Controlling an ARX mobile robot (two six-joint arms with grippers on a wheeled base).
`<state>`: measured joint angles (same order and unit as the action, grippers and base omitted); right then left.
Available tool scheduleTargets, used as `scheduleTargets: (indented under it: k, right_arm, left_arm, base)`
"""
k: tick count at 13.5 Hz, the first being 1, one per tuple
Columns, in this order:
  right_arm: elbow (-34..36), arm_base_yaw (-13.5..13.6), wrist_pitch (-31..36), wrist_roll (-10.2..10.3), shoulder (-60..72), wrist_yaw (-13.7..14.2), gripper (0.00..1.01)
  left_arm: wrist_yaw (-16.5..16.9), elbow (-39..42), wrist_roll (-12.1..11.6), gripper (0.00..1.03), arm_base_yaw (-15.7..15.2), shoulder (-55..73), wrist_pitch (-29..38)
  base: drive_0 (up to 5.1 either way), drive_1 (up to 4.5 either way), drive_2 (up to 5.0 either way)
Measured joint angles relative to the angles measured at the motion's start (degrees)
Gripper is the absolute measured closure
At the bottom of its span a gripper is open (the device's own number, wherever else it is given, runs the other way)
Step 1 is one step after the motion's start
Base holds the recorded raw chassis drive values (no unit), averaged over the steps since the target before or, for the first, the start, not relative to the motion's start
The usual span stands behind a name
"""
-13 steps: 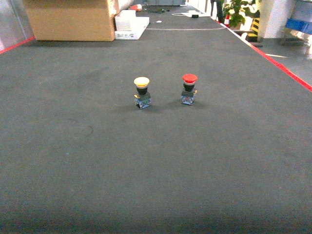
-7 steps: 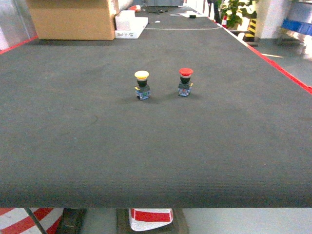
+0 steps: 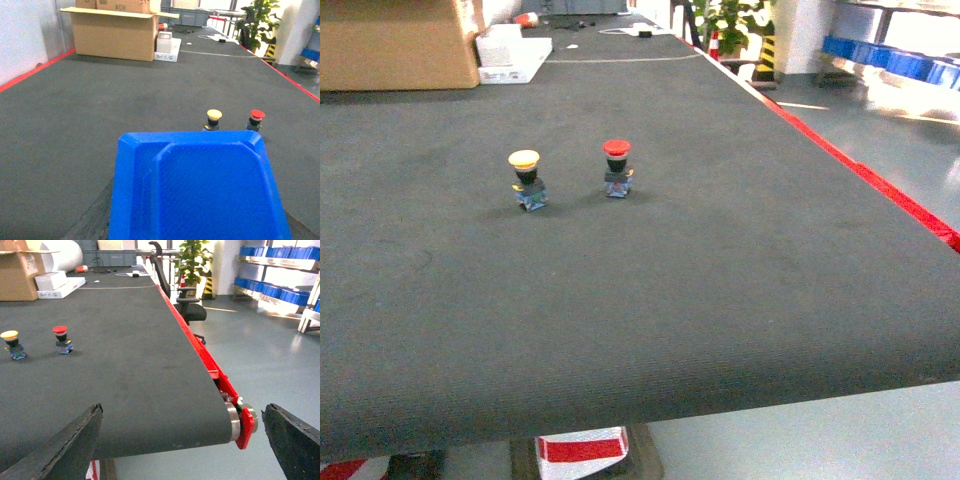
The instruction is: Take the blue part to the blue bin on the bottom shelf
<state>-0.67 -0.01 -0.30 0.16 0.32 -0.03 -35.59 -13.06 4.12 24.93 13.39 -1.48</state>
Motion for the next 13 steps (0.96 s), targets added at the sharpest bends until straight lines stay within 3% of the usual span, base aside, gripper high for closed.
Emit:
scheduleTargets:
  k: [13]
  right_arm:
    - [0.00, 0.00, 0.00, 0.00, 0.00, 0.02, 0.03]
  left_arm:
    - [0.00, 0.00, 0.00, 0.60, 0.00, 0.00, 0.00]
  base:
    - [-1.6, -1.63, -1.6]
